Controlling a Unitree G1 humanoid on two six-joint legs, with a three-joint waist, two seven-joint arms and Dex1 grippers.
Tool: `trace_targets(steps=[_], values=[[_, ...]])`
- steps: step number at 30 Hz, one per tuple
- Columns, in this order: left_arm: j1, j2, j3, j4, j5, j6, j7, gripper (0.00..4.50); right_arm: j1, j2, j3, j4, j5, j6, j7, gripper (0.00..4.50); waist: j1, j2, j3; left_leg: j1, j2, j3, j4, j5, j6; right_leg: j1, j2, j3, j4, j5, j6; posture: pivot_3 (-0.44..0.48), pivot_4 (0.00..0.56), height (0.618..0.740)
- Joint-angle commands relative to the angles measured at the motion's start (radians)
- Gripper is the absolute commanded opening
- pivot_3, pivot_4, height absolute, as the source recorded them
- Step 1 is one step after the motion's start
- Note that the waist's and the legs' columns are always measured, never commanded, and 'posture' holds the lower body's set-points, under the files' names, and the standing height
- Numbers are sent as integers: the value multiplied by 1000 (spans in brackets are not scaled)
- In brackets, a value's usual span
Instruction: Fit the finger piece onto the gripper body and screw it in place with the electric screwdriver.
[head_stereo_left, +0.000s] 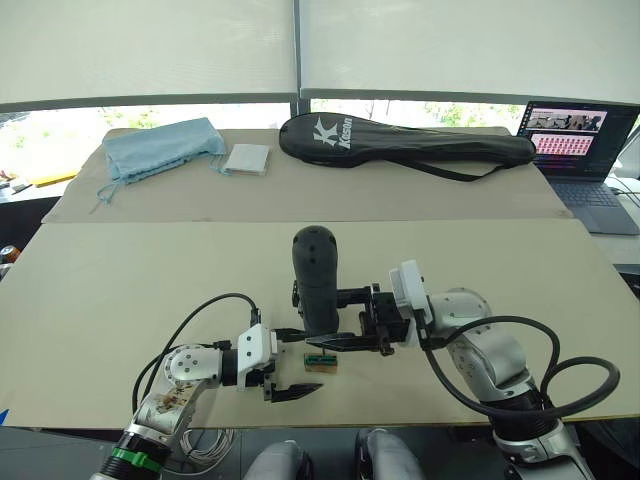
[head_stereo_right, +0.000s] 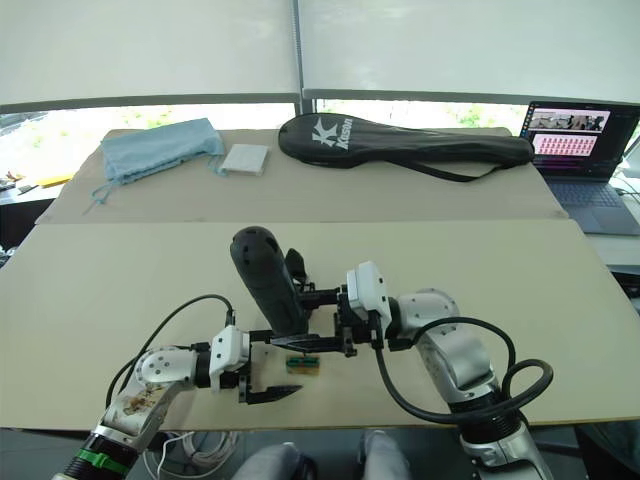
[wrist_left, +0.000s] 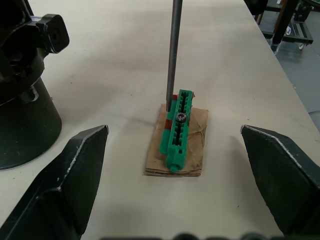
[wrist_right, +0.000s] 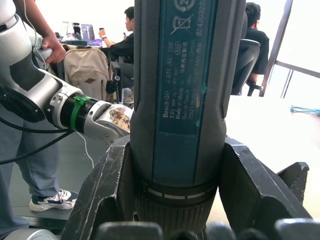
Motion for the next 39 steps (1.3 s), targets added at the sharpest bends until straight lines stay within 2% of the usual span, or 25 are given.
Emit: trace_targets(steps=[1, 18, 39], values=[[11, -10, -39, 56, 30, 14, 4, 4477, -20, 2, -21, -35, 27, -20, 1, 1928, 1, 0, 0, 0, 0, 0, 0, 0, 0, 0, 0, 0, 0, 0, 0, 0, 150, 740], [-4, -12, -39, 56, 29, 28, 9, 4477, -31, 27, -41, -54, 96, 3, 0, 1928, 5, 0, 0, 0, 0, 0, 0, 0, 0, 0, 0, 0, 0, 0, 0, 0, 150, 740], [0, -4, -36, 31, 23, 46, 9, 4477, -24, 7, -8, -41, 70, 3, -4, 1928, 5, 0, 0, 0, 0, 0, 0, 0, 0, 0, 0, 0, 0, 0, 0, 0, 150, 740]])
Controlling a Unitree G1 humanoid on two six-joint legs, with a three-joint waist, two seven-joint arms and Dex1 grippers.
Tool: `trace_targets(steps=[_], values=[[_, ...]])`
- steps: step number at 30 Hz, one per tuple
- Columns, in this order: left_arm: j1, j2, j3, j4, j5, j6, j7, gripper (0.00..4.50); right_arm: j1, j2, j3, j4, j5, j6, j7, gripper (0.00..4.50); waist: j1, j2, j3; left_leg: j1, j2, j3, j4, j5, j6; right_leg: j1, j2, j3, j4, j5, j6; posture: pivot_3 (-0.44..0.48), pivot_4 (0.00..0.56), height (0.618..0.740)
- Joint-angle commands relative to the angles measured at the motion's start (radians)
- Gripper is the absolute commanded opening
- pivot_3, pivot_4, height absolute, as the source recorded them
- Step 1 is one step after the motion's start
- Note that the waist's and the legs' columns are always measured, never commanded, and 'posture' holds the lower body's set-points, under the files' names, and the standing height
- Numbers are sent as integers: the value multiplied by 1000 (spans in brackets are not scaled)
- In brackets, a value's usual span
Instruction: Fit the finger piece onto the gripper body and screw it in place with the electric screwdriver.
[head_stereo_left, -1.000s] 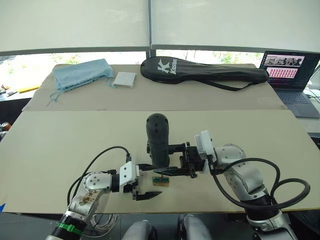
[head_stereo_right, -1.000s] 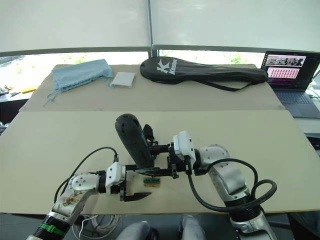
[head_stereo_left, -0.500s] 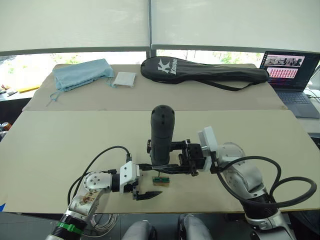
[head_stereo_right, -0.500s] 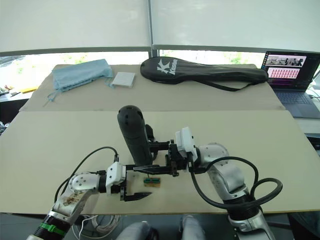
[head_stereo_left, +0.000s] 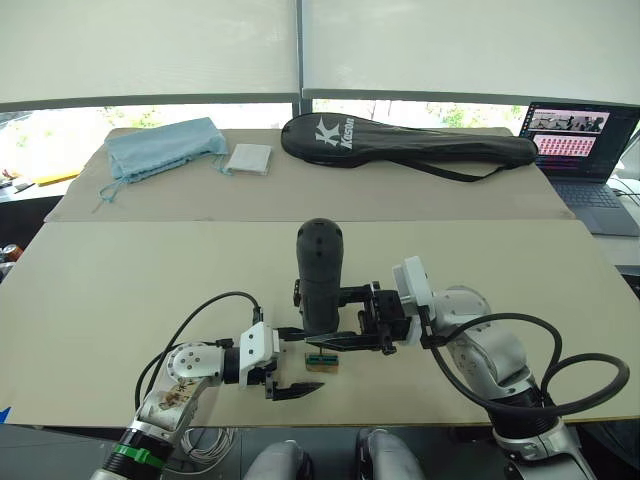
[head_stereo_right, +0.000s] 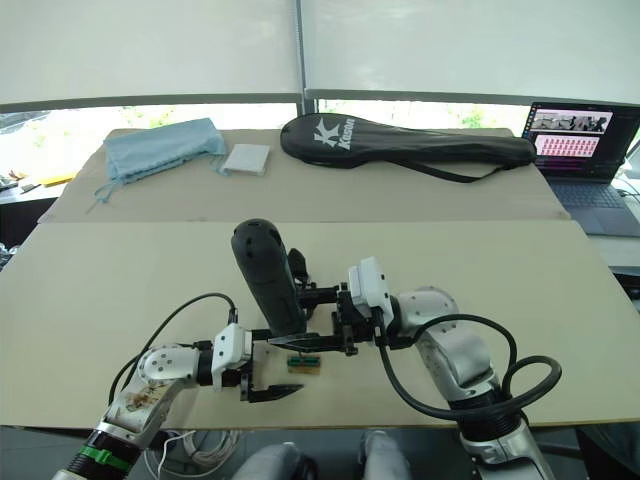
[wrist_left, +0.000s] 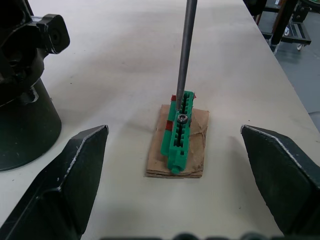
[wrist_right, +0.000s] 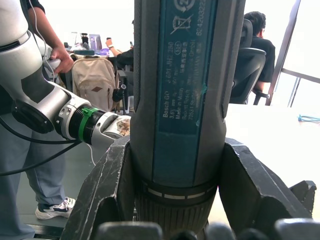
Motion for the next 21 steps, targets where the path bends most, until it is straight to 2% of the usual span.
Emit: trace_targets(steps=[1, 21], values=[[17, -1, -30, 28, 23, 34, 11, 4477, -12, 9, -11, -36, 22, -8, -2, 1928, 0, 0, 0, 0, 0, 0, 0, 0, 0, 0, 0, 0, 0, 0, 0, 0, 150, 740], [21, -3, -33, 15, 23, 46, 18, 4477, -3, 8, -8, -50, 28, 6, 1, 1928, 0, 0, 0, 0, 0, 0, 0, 0, 0, 0, 0, 0, 0, 0, 0, 0, 150, 740]])
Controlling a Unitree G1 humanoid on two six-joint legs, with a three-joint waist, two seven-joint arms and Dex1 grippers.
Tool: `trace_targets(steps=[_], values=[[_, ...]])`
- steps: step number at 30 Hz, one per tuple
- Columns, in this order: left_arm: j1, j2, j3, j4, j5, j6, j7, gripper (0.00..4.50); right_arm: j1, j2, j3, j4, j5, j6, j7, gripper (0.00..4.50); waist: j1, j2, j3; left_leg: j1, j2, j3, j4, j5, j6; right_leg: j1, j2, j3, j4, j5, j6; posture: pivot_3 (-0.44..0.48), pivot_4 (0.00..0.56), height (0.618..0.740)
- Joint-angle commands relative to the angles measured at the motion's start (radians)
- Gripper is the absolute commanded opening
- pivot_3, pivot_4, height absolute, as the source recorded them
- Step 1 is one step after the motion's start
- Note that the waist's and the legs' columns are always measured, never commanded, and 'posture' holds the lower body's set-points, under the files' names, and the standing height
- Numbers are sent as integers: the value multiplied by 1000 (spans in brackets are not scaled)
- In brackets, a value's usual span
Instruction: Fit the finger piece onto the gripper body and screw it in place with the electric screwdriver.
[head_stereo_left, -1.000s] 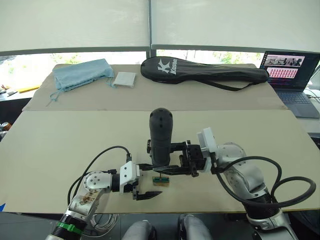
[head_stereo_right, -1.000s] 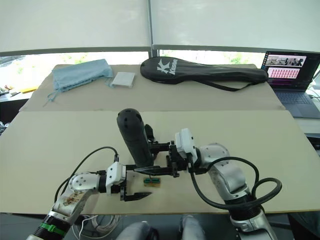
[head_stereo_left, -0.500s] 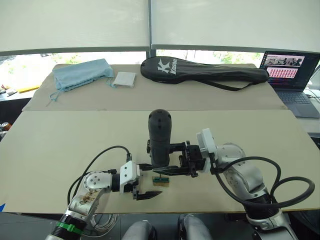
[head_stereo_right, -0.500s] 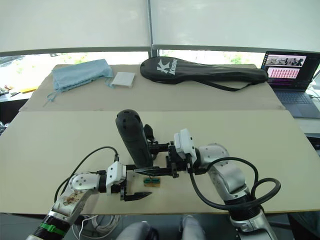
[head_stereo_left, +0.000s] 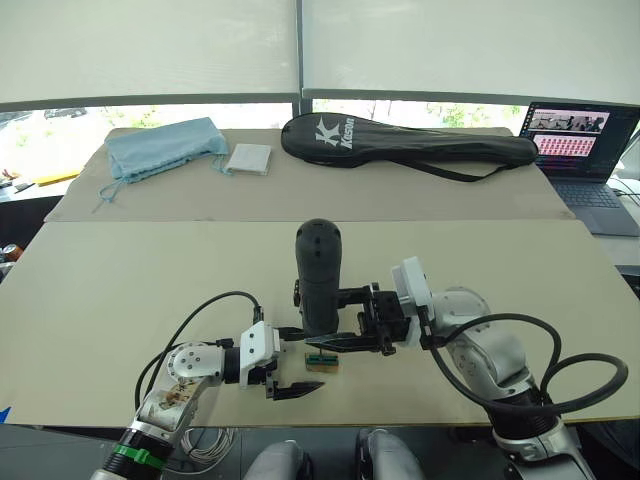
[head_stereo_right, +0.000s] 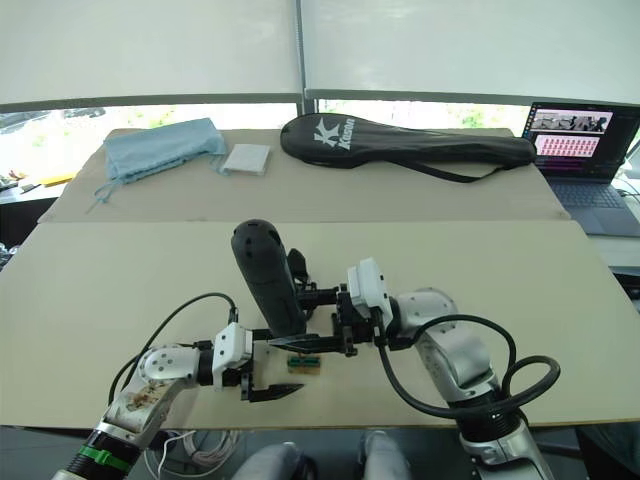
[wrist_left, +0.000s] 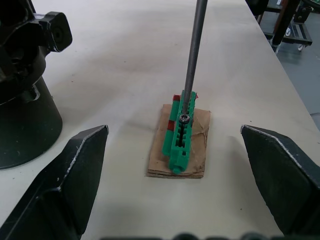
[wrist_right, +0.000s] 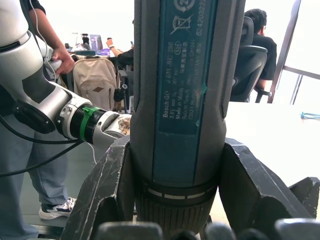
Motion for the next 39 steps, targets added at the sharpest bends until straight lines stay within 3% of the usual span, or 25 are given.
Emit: trace_targets(steps=[1, 39], values=[[20, -3, -33, 25, 22, 28, 8, 4477, -8, 8, -9, -49, 27, -7, -1, 1928, 0, 0, 0, 0, 0, 0, 0, 0, 0, 0, 0, 0, 0, 0, 0, 0, 150, 740], [24, -4, -31, 35, 25, 15, 13, 4477, -20, 12, 2, -22, -2, -20, 3, 1928, 0, 0, 0, 0, 0, 0, 0, 0, 0, 0, 0, 0, 0, 0, 0, 0, 150, 740]])
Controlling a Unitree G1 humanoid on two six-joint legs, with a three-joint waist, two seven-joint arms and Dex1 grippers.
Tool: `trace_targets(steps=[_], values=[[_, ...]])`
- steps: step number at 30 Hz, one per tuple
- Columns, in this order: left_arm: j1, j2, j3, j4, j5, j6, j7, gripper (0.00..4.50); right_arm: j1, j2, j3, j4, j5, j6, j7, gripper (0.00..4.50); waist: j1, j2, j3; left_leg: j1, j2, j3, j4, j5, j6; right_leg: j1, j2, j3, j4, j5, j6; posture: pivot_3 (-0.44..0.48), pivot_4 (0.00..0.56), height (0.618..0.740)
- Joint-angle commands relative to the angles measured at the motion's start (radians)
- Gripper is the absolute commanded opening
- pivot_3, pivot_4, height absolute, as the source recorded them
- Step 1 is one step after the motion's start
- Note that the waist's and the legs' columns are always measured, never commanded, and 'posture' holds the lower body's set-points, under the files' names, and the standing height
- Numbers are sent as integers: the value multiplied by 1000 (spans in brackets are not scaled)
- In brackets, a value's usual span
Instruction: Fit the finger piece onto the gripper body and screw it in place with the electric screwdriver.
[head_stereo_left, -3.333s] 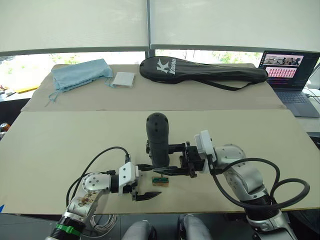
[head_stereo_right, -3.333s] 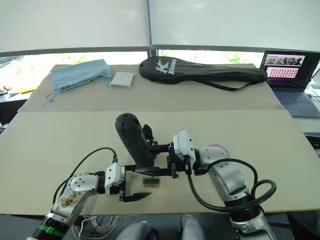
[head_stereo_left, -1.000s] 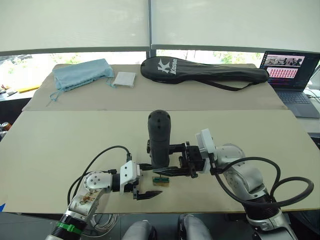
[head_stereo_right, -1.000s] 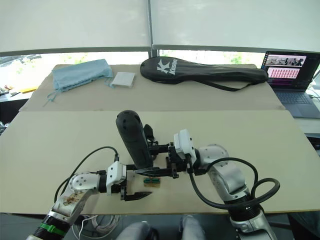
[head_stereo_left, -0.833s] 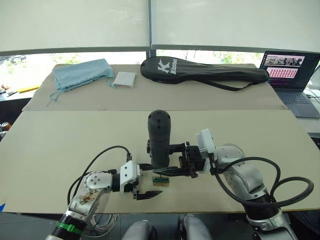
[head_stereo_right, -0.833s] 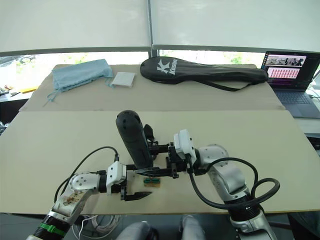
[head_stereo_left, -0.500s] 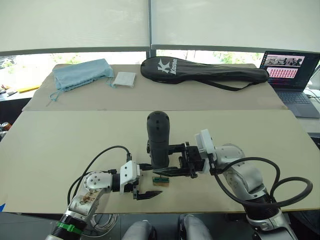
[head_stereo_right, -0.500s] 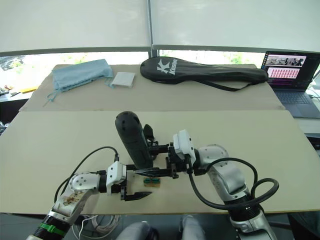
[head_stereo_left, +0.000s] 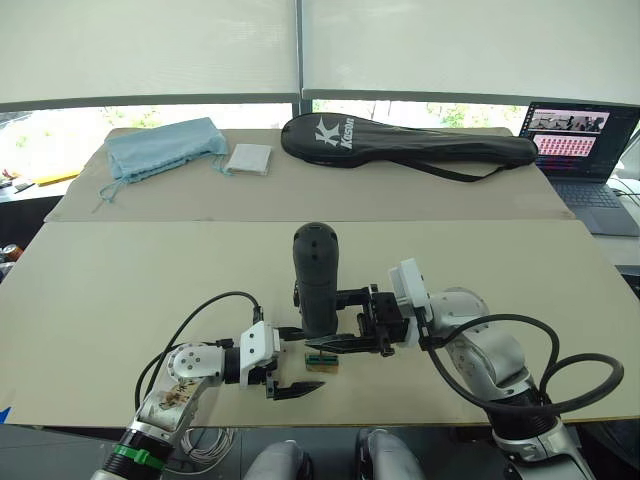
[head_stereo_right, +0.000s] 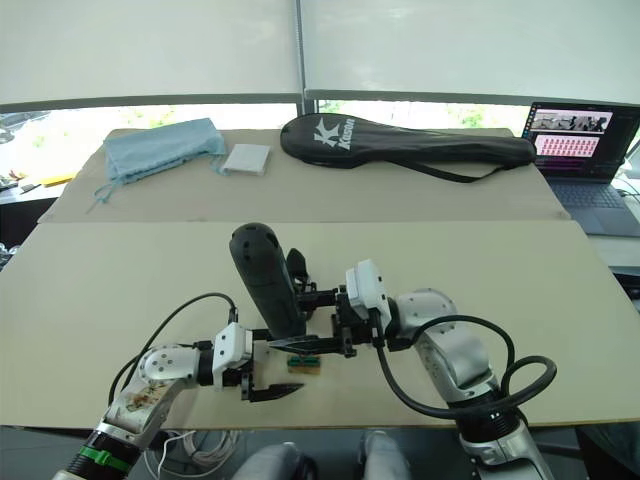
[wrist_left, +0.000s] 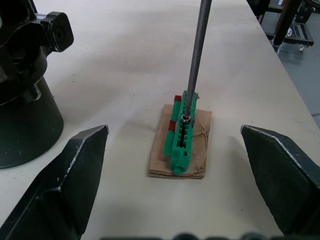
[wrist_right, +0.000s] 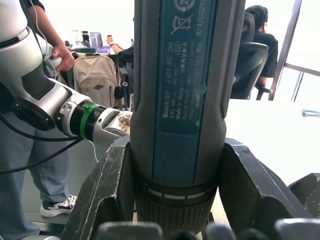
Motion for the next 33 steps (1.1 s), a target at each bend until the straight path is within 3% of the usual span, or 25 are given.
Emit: trace_targets(steps=[1, 33], values=[[22, -3, -30, 35, 25, 17, 9, 4477, -19, 10, -3, -26, 10, -19, 2, 1928, 0, 0, 0, 0, 0, 0, 0, 0, 0, 0, 0, 0, 0, 0, 0, 0, 150, 740], [35, 14, -2, 14, -8, 25, -2, 4477, -33, 21, -11, -41, 36, 1, 2, 1928, -7, 0, 0, 0, 0, 0, 0, 0, 0, 0, 0, 0, 0, 0, 0, 0, 150, 740]])
